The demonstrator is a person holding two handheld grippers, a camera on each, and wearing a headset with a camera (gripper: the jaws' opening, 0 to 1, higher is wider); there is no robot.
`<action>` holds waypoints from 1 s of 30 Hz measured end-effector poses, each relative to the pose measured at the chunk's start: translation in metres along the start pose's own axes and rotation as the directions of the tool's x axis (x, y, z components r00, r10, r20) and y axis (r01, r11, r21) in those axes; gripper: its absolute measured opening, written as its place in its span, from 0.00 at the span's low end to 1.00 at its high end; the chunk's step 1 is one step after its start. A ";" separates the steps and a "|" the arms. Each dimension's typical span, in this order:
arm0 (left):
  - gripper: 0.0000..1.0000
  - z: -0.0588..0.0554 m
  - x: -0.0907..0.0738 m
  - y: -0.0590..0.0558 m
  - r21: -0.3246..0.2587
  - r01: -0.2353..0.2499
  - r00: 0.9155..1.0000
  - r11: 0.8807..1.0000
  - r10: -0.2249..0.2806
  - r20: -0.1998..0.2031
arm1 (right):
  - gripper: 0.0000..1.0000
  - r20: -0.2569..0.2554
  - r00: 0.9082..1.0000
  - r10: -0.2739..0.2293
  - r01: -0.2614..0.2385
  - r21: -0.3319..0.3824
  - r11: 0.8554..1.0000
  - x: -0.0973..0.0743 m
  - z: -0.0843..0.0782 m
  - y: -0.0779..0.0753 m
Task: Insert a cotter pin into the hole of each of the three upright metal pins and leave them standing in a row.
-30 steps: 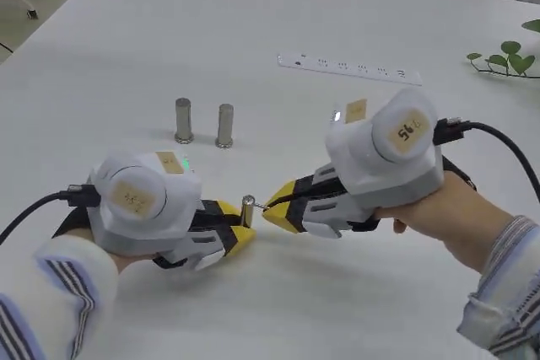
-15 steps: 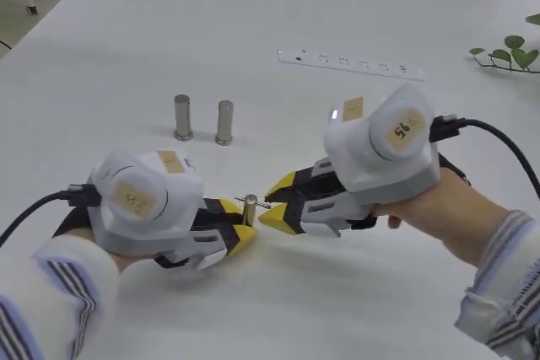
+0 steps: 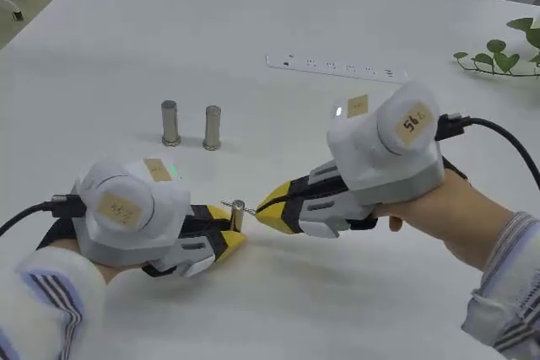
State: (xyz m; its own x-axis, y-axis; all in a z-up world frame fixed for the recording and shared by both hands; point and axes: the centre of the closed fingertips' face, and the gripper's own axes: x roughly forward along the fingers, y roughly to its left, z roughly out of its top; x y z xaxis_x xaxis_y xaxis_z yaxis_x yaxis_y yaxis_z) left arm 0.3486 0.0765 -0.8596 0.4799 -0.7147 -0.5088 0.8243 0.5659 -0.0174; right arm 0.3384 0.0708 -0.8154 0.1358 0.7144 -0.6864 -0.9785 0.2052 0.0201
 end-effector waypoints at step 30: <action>0.30 0.004 -0.009 0.006 0.020 -0.032 0.999 0.999 0.032 0.034 | 0.17 0.076 0.997 -0.008 0.004 0.049 0.999 0.013 0.013 0.004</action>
State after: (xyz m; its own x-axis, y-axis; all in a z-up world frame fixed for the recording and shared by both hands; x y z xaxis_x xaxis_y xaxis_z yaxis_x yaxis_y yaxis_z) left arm 0.3499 0.0846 -0.8516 0.5156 -0.7100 -0.4797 0.8142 0.5803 0.0161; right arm 0.3387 0.0894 -0.8149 0.1546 0.7614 -0.6296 -0.9693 0.2403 0.0526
